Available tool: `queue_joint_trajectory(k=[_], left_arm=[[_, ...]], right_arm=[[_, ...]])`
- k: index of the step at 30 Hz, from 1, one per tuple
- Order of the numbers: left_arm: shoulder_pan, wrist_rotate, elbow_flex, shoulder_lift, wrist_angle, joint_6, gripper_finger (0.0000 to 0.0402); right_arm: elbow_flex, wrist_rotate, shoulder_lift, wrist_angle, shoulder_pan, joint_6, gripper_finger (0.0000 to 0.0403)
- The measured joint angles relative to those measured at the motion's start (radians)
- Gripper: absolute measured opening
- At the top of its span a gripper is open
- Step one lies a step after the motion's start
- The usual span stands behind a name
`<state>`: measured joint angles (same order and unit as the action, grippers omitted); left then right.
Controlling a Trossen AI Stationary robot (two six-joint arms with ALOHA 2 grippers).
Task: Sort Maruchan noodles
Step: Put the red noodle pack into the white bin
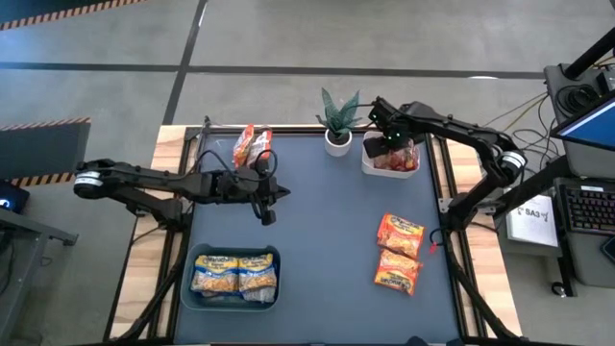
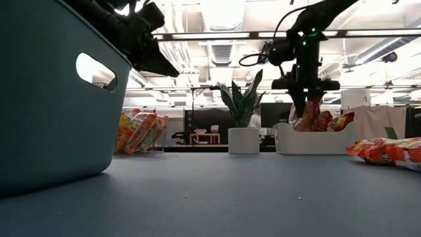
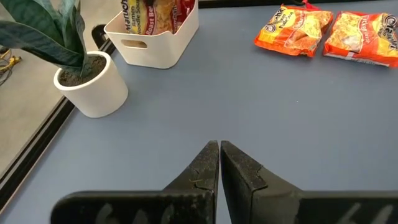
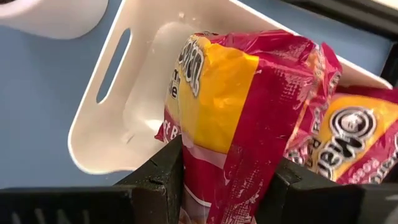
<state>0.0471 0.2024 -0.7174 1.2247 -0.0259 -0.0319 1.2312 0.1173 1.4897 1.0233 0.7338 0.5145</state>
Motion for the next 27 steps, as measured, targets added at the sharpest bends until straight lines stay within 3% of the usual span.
queue_joint_trajectory(k=[21, 27], left_arm=[[0.0, 0.0, 0.0, 0.0, 0.003, 0.003, 0.0], [0.0, 0.0, 0.0, 0.0, 0.004, 0.003, 0.0]], right_arm=[[0.0, 0.042, 0.003, -0.021, 0.0, -0.04, 0.0119], [0.0, 0.043, 0.003, -0.026, 0.0, -0.014, 0.0165]])
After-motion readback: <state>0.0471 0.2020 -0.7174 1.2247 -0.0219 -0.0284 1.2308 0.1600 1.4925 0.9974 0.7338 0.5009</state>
